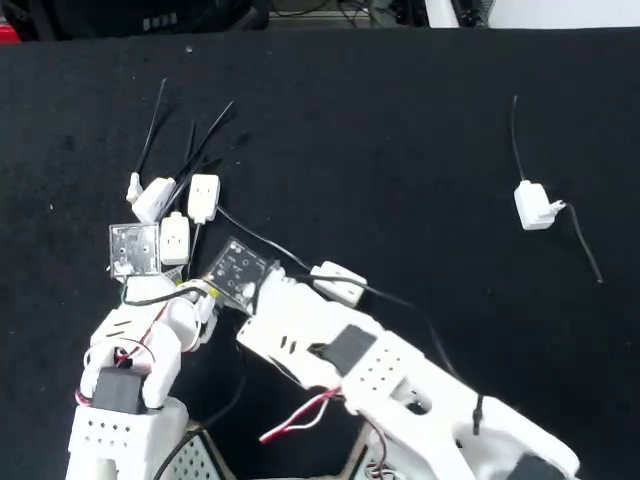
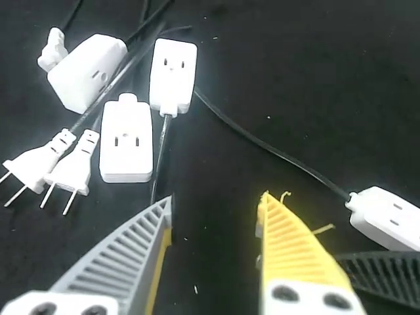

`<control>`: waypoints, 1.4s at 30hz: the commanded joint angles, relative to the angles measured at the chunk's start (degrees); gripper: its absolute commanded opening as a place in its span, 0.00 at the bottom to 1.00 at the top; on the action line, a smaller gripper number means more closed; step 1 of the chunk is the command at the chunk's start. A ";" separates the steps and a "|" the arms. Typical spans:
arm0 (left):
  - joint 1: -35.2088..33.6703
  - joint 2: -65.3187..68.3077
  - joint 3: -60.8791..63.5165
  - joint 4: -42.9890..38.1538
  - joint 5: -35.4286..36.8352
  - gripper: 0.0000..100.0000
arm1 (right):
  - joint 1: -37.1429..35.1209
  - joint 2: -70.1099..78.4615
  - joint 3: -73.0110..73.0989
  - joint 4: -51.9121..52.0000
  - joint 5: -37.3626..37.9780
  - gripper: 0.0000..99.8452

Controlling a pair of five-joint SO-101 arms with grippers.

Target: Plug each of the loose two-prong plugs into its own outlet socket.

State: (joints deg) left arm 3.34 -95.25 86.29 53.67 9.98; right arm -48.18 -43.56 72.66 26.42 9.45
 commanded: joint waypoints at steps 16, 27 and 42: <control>1.10 -0.18 1.54 -1.05 -5.80 0.21 | -1.05 -9.54 -3.91 8.79 0.00 0.01; 1.10 -0.18 1.27 -1.05 -5.89 0.21 | -0.97 -19.56 0.40 8.97 -0.35 0.01; 0.48 -0.26 0.66 -1.76 -5.54 0.21 | -0.70 -19.56 1.89 6.95 -2.81 0.01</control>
State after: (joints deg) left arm 3.69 -95.52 88.13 53.49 4.70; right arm -48.97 -60.62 75.21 35.56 7.25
